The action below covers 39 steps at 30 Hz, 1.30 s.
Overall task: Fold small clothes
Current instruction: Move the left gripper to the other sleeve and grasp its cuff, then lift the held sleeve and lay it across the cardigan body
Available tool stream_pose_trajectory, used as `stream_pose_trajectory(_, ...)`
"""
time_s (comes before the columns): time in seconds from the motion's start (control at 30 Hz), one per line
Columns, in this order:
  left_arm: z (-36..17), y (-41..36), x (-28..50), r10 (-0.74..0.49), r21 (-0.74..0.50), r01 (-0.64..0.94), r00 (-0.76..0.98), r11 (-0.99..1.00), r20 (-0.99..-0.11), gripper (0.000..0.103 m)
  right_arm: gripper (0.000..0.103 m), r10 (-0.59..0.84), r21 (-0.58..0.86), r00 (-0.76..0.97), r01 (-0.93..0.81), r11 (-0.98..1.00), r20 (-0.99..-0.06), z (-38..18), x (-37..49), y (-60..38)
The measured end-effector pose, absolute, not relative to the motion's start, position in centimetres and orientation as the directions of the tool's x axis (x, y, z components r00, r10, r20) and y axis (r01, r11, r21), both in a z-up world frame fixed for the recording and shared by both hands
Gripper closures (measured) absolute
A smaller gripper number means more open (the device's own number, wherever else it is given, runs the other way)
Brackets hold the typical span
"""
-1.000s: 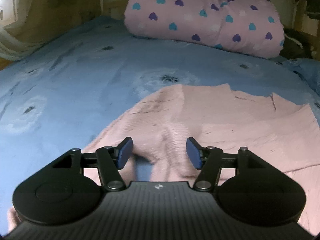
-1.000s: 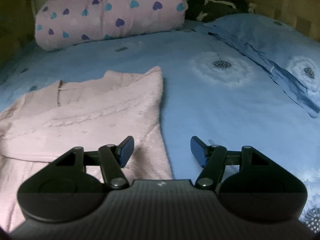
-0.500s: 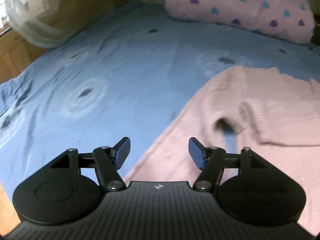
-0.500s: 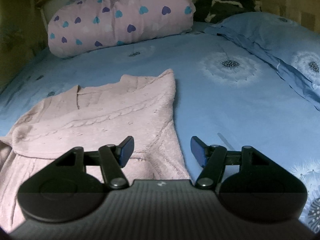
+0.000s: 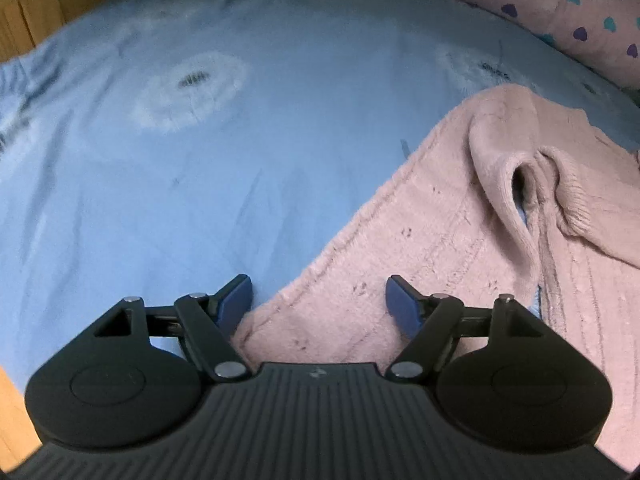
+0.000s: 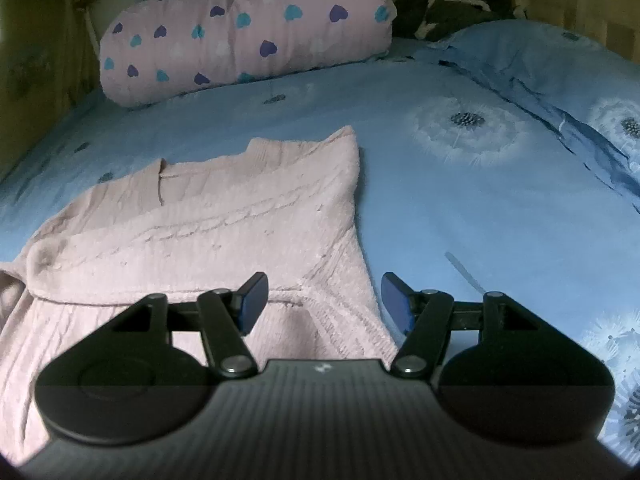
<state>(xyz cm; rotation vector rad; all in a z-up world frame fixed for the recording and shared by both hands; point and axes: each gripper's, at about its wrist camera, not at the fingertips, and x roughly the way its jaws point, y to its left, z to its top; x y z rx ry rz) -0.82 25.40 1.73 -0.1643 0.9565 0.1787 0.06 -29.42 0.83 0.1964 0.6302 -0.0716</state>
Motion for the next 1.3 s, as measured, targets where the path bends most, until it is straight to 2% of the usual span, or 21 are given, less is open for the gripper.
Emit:
stream_pose_trajectory(0.2,1.1,25.2,0.0,0.062,-0.060,-0.199,0.553,0.978,-0.831,0.019,0.038,-0.004,0.156,0.804,0.121,0.980,-0.595,0.7,0.0,-29.2)
stream_pose_trajectory(0.37,1.1,24.2,0.3,0.076,-0.021,-0.165,0.563,0.986,-0.823,0.022,0.038,-0.004,0.155,0.803,0.119,0.981,-0.595,0.7,0.0,-29.0)
stream_pose_trajectory(0.43,1.3,23.8,0.1,0.052,-0.027,-0.128,0.581,0.991,-0.812,0.034,0.038,-0.004,0.155,0.803,0.120,0.981,-0.595,0.7,0.0,-29.0)
stream_pose_trajectory(0.5,1.5,23.1,-0.2,0.023,-0.033,-0.083,0.596,0.996,-0.803,0.056,0.038,-0.005,0.155,0.804,0.121,0.981,-0.595,0.7,0.0,-29.0)
stream_pose_trajectory(0.53,1.6,22.8,-0.3,0.018,-0.030,-0.069,0.598,0.997,-0.801,0.061,0.038,-0.004,0.155,0.803,0.120,0.981,-0.595,0.7,0.0,-29.0)
stream_pose_trajectory(0.6,1.7,22.2,-0.3,0.009,-0.027,-0.051,0.604,0.998,-0.797,0.081,0.038,-0.005,0.155,0.804,0.121,0.980,-0.595,0.7,0.0,-28.9)
stream_pose_trajectory(0.67,1.8,21.9,-0.4,0.021,-0.015,-0.054,0.615,0.998,-0.788,0.089,0.038,-0.003,0.158,0.805,0.119,0.980,-0.594,0.6,0.0,-28.9)
stream_pose_trajectory(0.97,5.3,24.5,-0.7,0.208,0.042,-0.244,0.708,0.969,-0.675,0.091,0.038,0.021,0.181,0.813,0.104,0.978,-0.582,0.8,-0.2,-28.9)
stream_pose_trajectory(1.1,8.0,26.8,-0.2,0.275,0.026,-0.335,0.726,0.942,-0.631,0.092,0.038,0.027,0.181,0.813,0.096,0.979,-0.581,0.9,-0.1,-29.0)
stream_pose_trajectory(1.3,11.3,26.8,0.2,0.231,-0.036,-0.312,0.772,0.949,-0.593,0.092,0.038,0.028,0.180,0.813,0.095,0.979,-0.582,0.9,-0.1,-28.9)
